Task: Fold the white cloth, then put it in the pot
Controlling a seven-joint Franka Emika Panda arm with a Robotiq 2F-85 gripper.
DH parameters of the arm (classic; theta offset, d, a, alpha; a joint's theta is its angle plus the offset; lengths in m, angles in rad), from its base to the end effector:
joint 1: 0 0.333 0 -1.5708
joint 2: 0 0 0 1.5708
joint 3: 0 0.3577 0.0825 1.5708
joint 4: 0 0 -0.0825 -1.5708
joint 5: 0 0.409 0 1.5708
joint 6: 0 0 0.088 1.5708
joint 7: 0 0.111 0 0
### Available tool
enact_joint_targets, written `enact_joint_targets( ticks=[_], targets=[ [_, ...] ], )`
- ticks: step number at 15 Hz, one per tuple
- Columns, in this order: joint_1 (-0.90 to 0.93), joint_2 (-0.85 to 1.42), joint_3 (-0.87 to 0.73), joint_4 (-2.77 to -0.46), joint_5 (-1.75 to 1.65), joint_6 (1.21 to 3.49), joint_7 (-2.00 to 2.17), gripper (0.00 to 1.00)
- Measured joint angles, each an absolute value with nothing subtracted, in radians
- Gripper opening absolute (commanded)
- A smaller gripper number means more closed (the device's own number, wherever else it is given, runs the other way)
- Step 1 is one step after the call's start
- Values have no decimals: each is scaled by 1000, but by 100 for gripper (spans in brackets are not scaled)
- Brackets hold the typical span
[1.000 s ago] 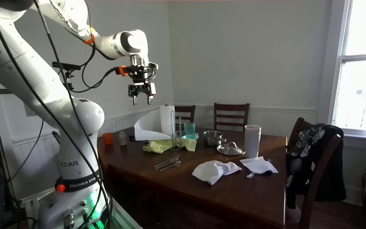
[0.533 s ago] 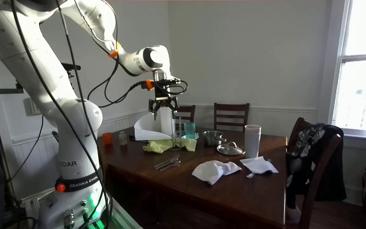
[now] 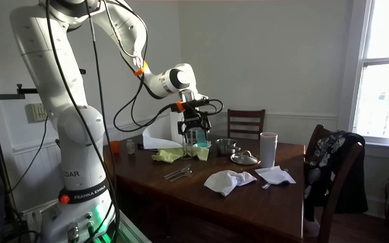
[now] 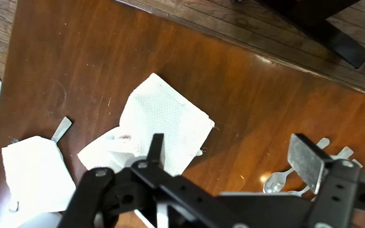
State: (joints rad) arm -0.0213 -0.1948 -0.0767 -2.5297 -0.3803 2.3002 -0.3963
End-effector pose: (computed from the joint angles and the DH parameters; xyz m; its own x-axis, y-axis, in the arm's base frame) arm 0.4464 -0.0527 0.3634 0.8454 0.5099 -0.1589 0.5336 -0.8195 0.2089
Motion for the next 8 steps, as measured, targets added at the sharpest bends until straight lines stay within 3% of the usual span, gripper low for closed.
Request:
enact_joint_targets(
  ticks=[8],
  targets=[
    [-23, -147, -81, -2521, -399, 2325, -503, 100]
  ],
)
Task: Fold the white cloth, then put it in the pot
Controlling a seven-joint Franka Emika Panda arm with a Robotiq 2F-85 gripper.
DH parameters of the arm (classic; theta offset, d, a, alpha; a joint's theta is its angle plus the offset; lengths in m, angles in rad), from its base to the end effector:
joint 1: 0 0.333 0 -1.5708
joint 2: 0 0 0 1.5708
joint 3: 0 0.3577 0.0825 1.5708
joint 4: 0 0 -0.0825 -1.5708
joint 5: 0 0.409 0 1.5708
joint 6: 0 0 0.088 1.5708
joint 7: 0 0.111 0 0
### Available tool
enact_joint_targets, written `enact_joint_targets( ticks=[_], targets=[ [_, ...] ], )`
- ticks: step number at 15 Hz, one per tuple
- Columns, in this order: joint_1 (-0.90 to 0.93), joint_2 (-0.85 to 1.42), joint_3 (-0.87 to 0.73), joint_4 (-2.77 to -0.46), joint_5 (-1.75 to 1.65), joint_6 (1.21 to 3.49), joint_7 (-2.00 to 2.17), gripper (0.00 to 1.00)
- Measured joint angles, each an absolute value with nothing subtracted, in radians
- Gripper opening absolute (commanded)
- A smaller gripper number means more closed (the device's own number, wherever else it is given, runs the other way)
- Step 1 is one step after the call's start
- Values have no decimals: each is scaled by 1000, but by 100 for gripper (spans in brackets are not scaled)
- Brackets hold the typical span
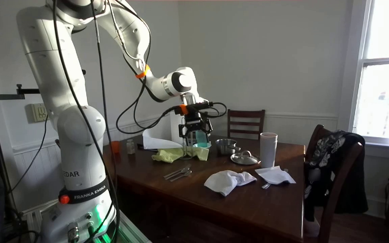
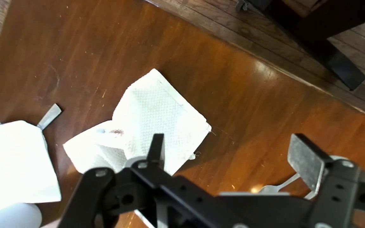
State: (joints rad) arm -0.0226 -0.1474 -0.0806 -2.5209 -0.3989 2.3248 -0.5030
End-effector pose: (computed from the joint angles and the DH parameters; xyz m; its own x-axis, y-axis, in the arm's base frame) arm 0.4530 -0.0548 0.3478 0.7722 0.6038 -0.1978 0.6344 -0.7502 0.1866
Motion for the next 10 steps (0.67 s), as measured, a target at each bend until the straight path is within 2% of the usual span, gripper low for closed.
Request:
enact_joint_targets(
  ticks=[10],
  targets=[
    [-80, 223, -115, -2361, -592, 2587, -767, 100]
  ],
)
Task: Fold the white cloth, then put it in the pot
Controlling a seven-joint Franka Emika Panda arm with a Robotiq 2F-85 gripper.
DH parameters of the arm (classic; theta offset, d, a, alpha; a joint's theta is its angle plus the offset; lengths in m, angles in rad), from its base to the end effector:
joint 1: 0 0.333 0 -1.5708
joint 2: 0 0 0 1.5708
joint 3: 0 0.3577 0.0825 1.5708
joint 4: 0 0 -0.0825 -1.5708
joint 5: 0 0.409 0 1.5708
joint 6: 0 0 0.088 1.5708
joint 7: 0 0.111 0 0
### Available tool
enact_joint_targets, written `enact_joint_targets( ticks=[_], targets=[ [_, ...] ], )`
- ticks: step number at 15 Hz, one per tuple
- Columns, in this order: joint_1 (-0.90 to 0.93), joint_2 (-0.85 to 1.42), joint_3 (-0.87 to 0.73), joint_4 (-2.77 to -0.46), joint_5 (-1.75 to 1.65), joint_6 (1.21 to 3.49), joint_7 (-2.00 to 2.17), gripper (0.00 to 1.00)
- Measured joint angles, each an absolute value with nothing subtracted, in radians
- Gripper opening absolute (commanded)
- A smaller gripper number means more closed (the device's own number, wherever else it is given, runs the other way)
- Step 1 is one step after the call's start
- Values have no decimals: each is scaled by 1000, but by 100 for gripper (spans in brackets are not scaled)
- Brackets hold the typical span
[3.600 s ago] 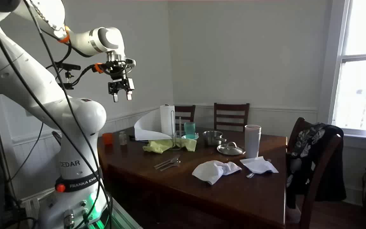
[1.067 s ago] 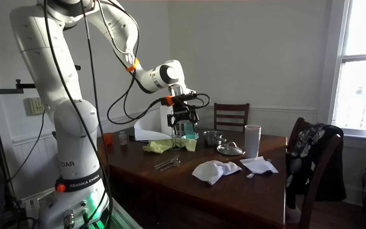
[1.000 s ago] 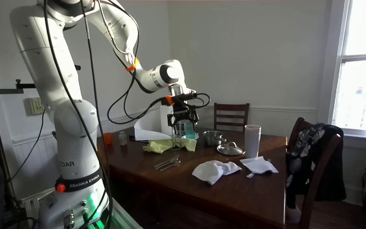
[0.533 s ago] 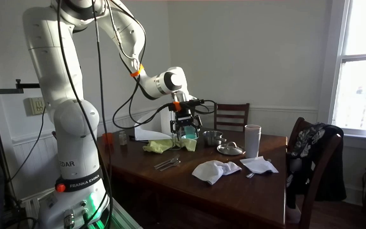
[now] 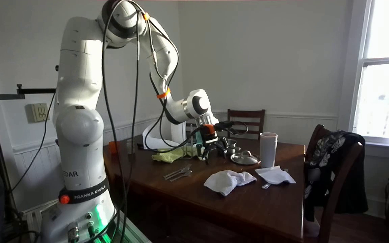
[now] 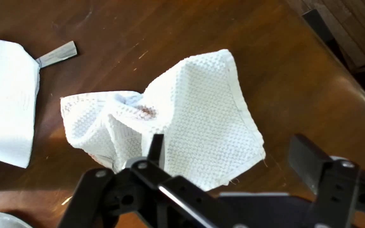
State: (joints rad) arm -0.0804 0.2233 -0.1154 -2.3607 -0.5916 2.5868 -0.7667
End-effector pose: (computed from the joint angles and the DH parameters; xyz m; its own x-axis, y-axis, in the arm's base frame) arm 0.5236 -0.0952 0.2485 0.4729 0.8352 -0.2806 0.8809 -0.4418 0.1696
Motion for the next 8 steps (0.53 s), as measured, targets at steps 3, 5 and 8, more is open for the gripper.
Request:
enact_joint_targets(
  ticks=[3, 5, 8],
  targets=[
    [-101, 314, -120, -2294, -599, 2618, -799, 100],
    [-117, 362, -120, -2265, -599, 2665, -824, 100],
    [-142, 426, -118, -2231, -597, 2745, -843, 100]
  ],
)
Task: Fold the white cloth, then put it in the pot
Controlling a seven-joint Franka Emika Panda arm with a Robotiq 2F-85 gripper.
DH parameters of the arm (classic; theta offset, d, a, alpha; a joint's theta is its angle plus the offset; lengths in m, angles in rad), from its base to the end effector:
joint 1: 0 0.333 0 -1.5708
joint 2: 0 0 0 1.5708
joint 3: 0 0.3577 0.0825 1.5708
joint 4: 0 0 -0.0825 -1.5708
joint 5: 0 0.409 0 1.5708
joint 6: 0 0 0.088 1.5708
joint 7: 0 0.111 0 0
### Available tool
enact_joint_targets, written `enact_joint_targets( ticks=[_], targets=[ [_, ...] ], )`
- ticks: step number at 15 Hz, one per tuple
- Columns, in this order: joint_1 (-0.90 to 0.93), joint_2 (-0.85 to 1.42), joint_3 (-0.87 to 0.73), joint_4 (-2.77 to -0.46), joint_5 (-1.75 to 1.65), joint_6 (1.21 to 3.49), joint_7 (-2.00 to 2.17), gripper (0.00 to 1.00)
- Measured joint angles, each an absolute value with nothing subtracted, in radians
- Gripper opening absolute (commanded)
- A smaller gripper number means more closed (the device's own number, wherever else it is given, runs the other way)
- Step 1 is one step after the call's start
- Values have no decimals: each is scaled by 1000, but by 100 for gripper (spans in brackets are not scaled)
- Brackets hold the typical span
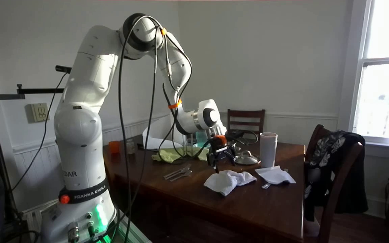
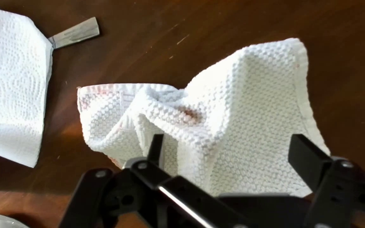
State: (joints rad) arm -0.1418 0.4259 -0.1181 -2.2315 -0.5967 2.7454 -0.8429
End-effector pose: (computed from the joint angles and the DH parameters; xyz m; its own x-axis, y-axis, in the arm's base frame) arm 0.5640 -0.1283 0.1958 0.4270 0.8739 -0.2323 0.9007 -0.3884 0.1945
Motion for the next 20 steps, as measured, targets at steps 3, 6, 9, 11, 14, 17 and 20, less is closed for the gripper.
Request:
enact_joint_targets(
  ticks=[3, 6, 9, 11, 14, 17, 20],
  targets=[
    [-164, 479, -118, -2202, -597, 2820, -845, 100],
    [-184, 525, -114, -2177, -594, 2870, -849, 100],
    [-201, 561, -102, -2155, -589, 2885, -855, 69],
    [-212, 578, -89, -2147, -576, 2885, -865, 61],
    [-220, 590, -72, -2142, -549, 2884, -874, 39],
    [-217, 583, -69, -2140, -514, 2872, -870, 17],
    [-205, 547, -70, -2141, -482, 2823, -839, 0]
  ],
)
